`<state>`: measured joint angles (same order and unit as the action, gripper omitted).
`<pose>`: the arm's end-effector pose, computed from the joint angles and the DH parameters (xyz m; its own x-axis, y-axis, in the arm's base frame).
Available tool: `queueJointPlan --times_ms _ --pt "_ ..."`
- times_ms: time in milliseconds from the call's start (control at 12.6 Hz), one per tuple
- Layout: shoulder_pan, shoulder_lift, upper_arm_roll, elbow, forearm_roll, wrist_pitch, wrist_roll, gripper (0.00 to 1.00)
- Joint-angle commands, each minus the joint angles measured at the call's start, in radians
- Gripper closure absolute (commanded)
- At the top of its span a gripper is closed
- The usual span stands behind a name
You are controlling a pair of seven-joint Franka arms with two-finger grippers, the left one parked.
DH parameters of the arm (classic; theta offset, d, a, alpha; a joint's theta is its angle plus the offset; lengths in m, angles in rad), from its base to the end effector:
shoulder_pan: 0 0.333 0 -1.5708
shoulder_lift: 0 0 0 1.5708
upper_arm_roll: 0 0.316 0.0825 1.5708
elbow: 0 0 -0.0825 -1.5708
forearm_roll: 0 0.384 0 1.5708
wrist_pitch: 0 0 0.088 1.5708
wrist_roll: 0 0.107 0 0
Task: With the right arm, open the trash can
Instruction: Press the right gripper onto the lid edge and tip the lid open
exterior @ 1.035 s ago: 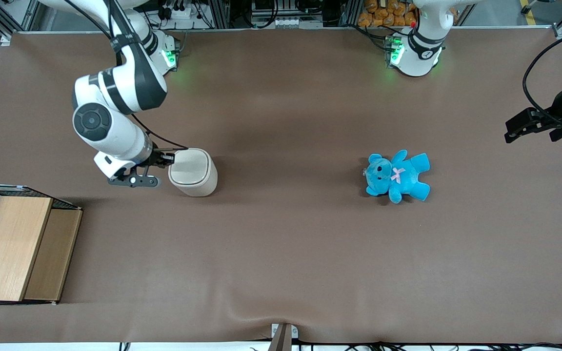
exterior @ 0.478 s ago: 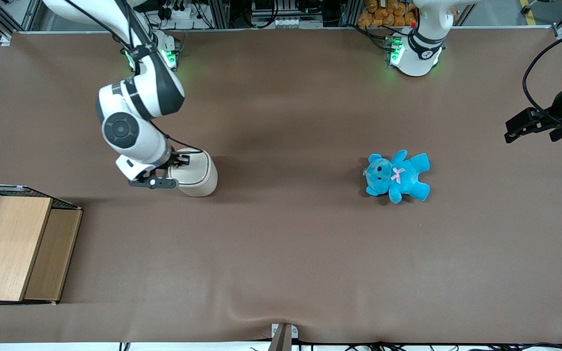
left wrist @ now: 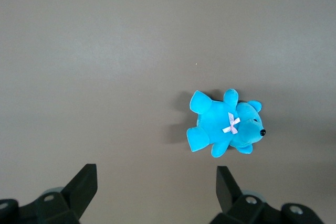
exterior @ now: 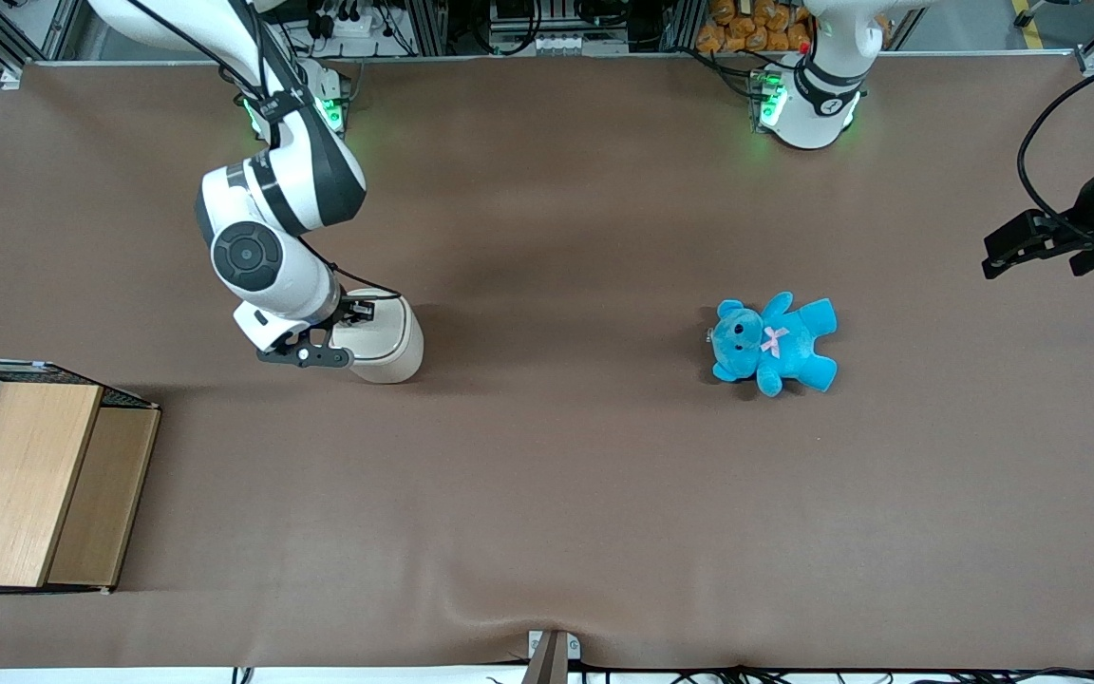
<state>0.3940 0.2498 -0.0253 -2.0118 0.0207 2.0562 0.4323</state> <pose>0.5320 0.2071 0.3151 0.9786 -0.0809 -0.1892 -0.0674 -0.9948 0.0766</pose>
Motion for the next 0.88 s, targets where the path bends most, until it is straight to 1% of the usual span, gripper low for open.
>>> queueJointPlan --times_ms 0,398,478,558,637,717,796 --pt "-0.012 -0.001 0.004 -0.021 -0.011 0.021 0.019 0.99" --pt "-0.012 0.014 0.004 -0.07 -0.011 0.104 0.019 0.99" --pt "-0.014 0.014 0.004 -0.07 -0.011 0.101 0.019 0.93" --pt "-0.012 0.009 0.004 -0.067 -0.011 0.09 0.019 0.79" --pt "-0.012 -0.004 0.004 -0.059 -0.011 0.073 0.02 0.41" --pt "-0.012 -0.015 0.004 -0.021 -0.008 0.02 0.022 0.0" --pt "-0.014 -0.017 0.002 0.046 0.001 -0.069 0.023 0.0"
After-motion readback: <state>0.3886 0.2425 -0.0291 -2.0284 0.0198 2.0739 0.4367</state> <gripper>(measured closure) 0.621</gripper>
